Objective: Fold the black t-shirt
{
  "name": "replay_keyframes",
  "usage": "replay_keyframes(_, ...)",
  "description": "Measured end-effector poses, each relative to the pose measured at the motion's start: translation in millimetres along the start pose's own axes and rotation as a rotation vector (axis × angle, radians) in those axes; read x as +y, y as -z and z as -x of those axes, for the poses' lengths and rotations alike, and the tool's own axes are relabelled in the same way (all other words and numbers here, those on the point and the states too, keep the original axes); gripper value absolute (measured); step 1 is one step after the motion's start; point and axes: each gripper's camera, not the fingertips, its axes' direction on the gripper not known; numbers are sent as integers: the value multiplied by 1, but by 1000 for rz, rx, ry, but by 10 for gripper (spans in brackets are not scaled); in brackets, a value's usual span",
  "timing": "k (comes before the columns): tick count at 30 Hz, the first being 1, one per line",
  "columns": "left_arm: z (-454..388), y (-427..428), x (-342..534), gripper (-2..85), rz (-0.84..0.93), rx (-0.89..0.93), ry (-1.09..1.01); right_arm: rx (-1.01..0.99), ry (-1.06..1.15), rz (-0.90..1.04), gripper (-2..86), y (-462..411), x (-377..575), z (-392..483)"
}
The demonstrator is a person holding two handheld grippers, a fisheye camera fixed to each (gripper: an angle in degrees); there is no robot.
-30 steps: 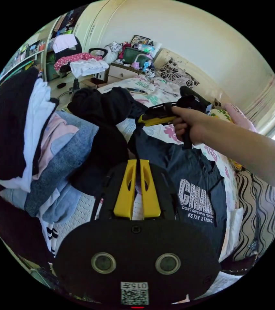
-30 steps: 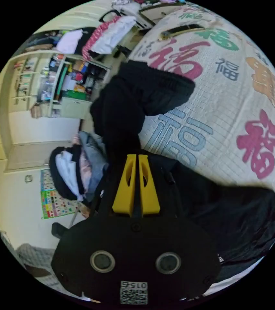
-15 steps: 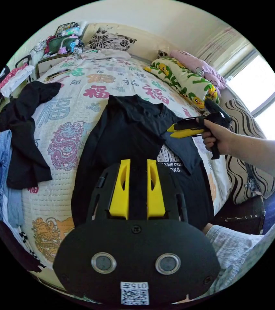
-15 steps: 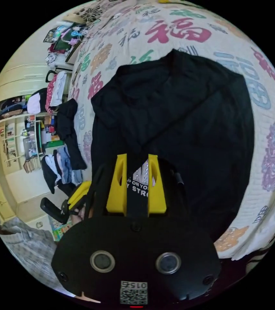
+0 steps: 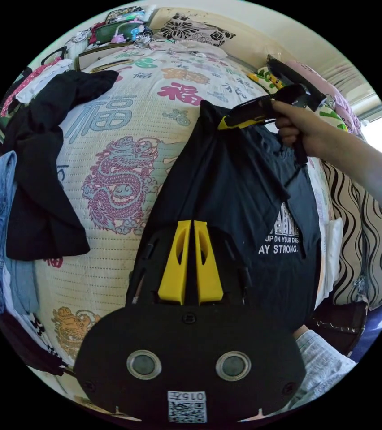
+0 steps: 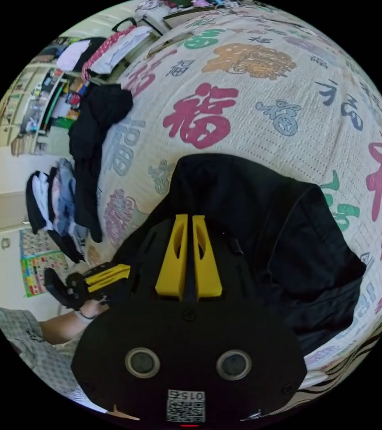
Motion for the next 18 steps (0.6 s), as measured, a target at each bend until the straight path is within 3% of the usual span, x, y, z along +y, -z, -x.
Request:
replay_keyframes(3, -3, -7, -1, -2, -7, 16, -1, -97, -94, -11, 26, 6, -3, -21)
replay_keyframes(10, -23, -5, -29, 62, 67, 16, -50, 79, -109, -116, 6, 70, 40, -54)
replay_keyframes(14, -48, 26, -78, 89, -126, 77, -246, 196, -29, -110, 64, 121, 84, -86)
replay_keyframes(18, -88, 8, -171, 101, -139, 160, -440, 311, -61, -24, 87, 134, 117, -129)
